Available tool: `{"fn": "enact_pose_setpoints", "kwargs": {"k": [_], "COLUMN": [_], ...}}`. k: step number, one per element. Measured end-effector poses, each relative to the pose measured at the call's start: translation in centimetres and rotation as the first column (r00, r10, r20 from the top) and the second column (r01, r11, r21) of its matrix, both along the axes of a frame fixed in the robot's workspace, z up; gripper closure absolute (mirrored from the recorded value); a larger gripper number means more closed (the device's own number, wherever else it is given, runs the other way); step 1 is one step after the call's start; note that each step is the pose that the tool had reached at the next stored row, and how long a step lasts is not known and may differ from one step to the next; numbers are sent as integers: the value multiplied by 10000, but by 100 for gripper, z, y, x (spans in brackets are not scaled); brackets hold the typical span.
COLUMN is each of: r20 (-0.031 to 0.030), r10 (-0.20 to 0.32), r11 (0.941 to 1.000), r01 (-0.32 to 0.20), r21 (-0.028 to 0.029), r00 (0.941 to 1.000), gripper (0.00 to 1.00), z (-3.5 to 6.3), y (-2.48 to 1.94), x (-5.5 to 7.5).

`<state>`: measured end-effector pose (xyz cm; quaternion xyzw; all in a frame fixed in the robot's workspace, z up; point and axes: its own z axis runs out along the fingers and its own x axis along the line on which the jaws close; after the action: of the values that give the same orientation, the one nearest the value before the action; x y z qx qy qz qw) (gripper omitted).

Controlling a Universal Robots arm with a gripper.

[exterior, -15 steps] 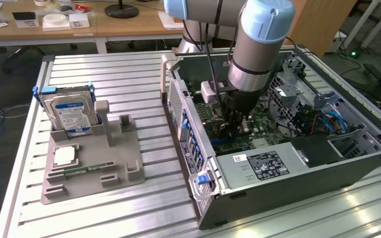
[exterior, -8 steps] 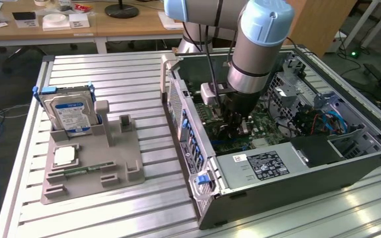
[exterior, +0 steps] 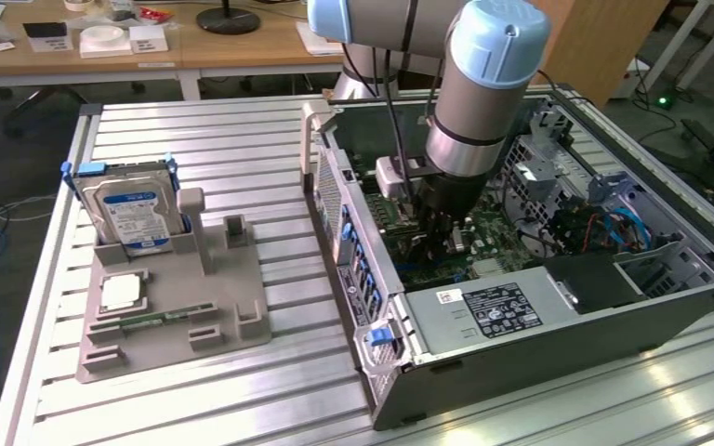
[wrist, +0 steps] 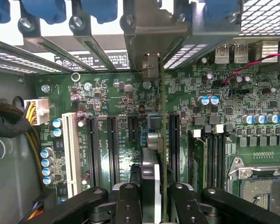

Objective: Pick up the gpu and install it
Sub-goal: 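Insert the gpu into the slot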

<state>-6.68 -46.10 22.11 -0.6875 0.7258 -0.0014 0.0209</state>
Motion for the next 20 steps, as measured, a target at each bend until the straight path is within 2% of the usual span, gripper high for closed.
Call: {"fn": "enact_pose_setpoints", "kwargs": {"k": [7, 20], "r20": [6, 0], "r10": [0, 0], "r11": [10000, 10000], "r01": [0, 0], "r21": [14, 1], "r00": [10000, 10000], "gripper": [72, 72], "z": [11, 31], "y": [2, 0], "x": [1, 0]}}
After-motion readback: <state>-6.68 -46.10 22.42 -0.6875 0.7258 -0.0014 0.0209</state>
